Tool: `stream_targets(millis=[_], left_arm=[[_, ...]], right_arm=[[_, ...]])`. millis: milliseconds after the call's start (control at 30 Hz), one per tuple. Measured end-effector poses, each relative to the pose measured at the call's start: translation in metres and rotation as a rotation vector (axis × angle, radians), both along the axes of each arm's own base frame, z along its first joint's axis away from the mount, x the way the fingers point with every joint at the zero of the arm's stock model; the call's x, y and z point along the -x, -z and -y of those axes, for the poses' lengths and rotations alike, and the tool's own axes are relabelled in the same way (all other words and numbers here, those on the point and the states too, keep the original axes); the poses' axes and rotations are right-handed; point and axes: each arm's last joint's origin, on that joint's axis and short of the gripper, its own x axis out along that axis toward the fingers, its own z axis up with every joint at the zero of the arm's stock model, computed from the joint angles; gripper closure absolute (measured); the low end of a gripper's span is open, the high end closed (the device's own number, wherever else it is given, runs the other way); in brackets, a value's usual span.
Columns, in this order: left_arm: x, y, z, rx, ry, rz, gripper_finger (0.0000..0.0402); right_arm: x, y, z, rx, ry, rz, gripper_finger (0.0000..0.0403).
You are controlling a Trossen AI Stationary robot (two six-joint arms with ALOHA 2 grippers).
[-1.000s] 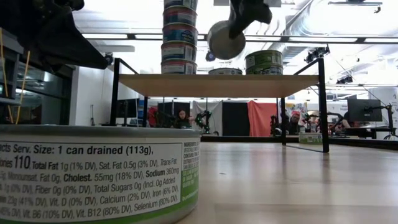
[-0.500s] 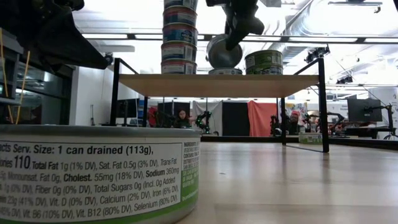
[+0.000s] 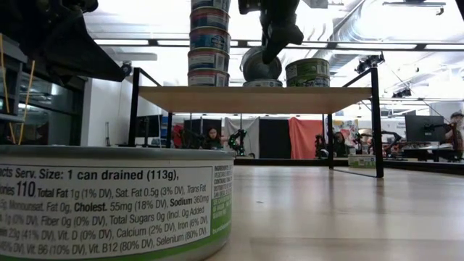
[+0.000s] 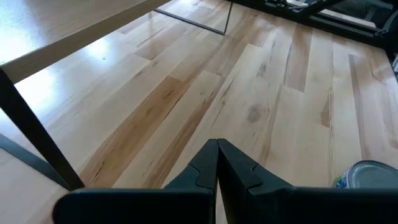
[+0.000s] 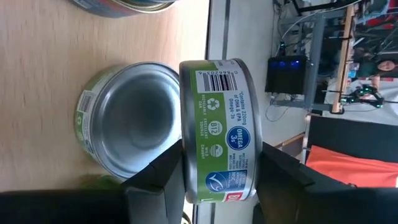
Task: Stack canned seafood by type on shelf
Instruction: Stack the white-green tuna can on top of the white-green tuna can on the shelf
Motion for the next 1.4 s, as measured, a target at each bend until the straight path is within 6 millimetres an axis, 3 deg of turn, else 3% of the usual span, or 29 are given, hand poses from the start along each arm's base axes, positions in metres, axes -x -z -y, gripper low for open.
stream_targets(millis=[333,1400], left_arm=[[0.001,0.001,0.000,-0.007,0.000,-0.008,0.0401],[0.001,0.001,-0.001,-0.027,0.013,-0.021,0.0401]], right_arm=[[-0.009,0.011,0.003,0.007,-0.018,-0.042,0.0256],[-0.010,0.014,0.001,-0.098,0.020,0.019,0.0256]])
